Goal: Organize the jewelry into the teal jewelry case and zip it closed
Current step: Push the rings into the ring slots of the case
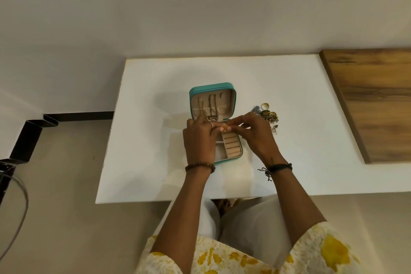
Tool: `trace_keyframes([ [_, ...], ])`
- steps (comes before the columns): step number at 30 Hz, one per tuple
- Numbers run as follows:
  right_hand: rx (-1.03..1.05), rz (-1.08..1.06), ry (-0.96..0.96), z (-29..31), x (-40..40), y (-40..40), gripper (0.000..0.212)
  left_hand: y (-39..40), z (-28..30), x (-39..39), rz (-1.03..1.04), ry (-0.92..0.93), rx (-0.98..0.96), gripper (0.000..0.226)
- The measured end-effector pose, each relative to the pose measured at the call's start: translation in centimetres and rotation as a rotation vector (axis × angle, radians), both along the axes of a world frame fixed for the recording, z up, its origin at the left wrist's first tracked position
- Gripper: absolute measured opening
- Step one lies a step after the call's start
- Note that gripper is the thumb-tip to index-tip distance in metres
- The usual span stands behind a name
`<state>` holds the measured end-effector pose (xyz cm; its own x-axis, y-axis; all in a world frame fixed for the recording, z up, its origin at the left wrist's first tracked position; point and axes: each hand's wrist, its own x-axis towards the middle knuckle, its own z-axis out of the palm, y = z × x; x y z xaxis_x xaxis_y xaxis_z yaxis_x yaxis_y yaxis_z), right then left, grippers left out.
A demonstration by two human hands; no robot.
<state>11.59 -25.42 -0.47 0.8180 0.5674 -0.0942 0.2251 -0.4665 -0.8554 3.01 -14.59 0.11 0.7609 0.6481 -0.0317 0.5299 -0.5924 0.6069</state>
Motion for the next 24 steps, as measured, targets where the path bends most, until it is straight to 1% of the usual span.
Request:
trace_keyframes([
  [3,-0.052,0.020,-0.073,0.0,-0.1,-0.2,0.011,-0.4,0.1,0.1,-0.007,0.042,0.038,0.029],
  [9,-0.104,0.042,-0.164,0.3,-0.3,-0.2,0.016,-0.7,0.3,0.3,-0.006,0.033,0.056,0.026],
  [13,-0.086,0.011,-0.183,0.5,-0.4,0.0,0.016,-0.6,0.2,0.5,-0.012,0.029,0.101,0.025],
  [15,-0.109,0.010,-0.203,0.5,-0.4,0.1,0.017,-0.8,0.3,0.6,-0.012,0.022,0.104,0.025],
  [19,-0.175,0.026,-0.229,0.2,-0.4,0.3,0.016,-1.1,0.3,0.6,-0.004,0.075,0.103,0.028],
  [22,-0.190,0.009,-0.246,0.2,-0.6,0.6,0.015,-1.3,0.4,0.5,0.022,0.052,0.117,0.029],
  [24,-0.187,0.008,-0.249,0.2,-0.6,0.7,0.016,-1.3,0.4,0.5,0.010,0.072,0.115,0.030],
])
